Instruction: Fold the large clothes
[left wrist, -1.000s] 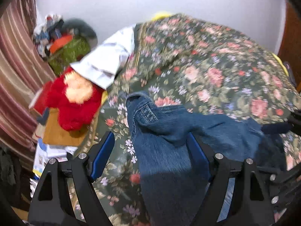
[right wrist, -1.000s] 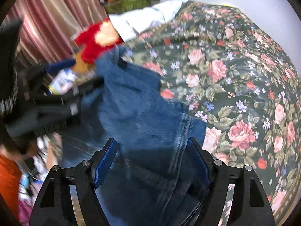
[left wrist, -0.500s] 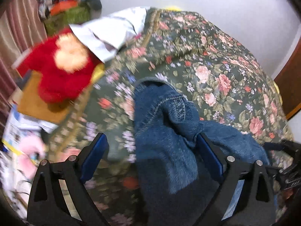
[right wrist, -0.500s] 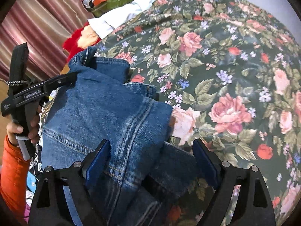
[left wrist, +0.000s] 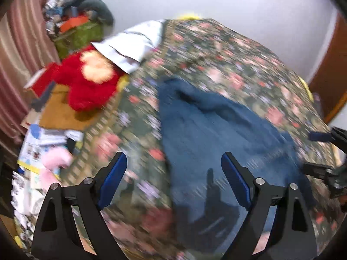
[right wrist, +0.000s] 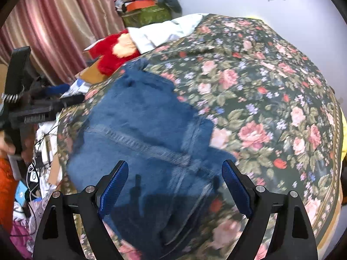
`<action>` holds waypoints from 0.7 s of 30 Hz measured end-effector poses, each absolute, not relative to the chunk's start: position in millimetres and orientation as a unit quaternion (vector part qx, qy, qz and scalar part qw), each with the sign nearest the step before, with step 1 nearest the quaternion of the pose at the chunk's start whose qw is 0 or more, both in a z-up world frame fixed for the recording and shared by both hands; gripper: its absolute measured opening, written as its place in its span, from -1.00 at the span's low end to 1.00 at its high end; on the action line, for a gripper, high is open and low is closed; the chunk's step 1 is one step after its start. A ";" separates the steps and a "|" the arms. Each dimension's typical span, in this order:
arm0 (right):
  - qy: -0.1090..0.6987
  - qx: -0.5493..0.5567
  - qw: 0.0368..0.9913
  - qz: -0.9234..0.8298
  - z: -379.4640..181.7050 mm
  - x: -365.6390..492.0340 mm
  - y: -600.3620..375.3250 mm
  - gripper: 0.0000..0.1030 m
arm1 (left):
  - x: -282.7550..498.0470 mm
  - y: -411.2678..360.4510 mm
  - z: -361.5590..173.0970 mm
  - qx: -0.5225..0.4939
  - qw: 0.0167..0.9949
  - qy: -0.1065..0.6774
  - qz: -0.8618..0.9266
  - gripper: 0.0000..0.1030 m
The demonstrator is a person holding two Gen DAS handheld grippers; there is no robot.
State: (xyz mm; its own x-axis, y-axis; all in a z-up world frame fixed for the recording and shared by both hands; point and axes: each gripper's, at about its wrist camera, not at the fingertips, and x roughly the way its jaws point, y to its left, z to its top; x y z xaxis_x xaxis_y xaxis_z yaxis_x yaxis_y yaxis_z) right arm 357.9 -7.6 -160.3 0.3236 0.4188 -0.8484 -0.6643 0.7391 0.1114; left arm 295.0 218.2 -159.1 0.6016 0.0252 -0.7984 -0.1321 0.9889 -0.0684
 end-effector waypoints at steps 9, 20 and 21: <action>0.516 -0.132 0.785 0.317 -187.8 327.6 -25.6 0.69 | 242.0 181.2 -191.5 -0.028 0.874 0.484 0.045 0.73; 0.326 -0.054 0.887 0.321 -43.6 265.0 -80.8 0.69 | 178.8 153.1 -78.0 -0.027 0.940 0.335 0.065 0.73; 0.303 -0.050 0.896 0.320 -30.3 255.4 -84.5 0.69 | 167.1 148.1 -57.4 -0.031 0.951 0.303 0.062 0.73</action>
